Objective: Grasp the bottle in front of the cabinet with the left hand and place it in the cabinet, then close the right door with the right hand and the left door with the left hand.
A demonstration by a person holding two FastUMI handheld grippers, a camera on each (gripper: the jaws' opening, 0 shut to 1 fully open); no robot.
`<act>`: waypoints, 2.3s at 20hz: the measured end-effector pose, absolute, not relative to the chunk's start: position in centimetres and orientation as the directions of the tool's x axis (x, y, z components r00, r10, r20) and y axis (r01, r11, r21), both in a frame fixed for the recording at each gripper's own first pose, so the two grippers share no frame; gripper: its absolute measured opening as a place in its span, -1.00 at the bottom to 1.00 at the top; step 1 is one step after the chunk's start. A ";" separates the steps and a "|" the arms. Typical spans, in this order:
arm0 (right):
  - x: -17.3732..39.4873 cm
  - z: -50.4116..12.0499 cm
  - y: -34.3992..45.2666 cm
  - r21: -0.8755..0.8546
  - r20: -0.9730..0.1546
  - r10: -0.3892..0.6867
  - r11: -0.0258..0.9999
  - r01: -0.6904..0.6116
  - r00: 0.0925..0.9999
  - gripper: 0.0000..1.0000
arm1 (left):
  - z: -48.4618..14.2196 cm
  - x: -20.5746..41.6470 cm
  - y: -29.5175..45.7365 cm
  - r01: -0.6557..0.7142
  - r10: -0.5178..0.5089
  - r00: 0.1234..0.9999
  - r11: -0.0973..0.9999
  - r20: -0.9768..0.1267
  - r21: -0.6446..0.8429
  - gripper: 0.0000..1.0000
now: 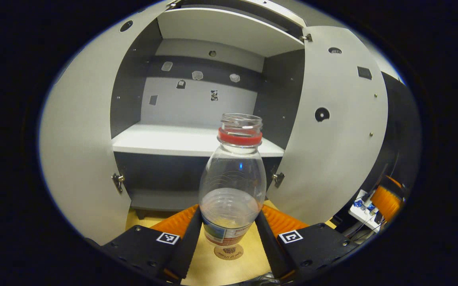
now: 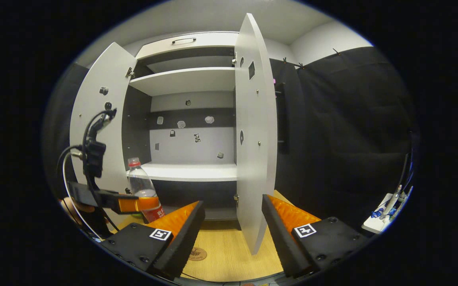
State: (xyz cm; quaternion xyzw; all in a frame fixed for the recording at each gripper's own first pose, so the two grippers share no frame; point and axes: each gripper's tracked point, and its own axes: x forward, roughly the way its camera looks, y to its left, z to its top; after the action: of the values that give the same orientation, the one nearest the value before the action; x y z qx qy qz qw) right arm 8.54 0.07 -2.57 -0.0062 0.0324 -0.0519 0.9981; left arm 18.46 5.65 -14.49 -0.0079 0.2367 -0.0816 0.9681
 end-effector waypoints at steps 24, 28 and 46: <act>9.1 -1.9 -5.4 -0.003 -0.032 -0.244 0.970 0.244 0.969 0.92 | -8.4 38.9 7.4 0.122 -0.084 0.912 0.990 -0.402 0.072 0.52; 9.6 -2.4 -5.6 -0.001 -0.050 -0.244 0.970 0.244 0.968 0.92 | -8.9 39.9 8.0 0.093 -0.051 0.914 0.992 -0.403 0.086 0.56; 8.8 -1.1 -5.1 -0.002 -0.023 -0.225 0.974 0.225 0.974 0.92 | -3.0 35.2 9.7 0.018 0.019 0.963 0.990 -0.269 0.137 0.77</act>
State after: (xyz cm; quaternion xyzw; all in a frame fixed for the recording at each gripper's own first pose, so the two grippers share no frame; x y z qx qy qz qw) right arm 8.79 -5.13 -1.14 0.0003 0.0115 -0.1135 0.9935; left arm 35.18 9.72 -3.03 0.0692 0.1359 0.0002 0.9883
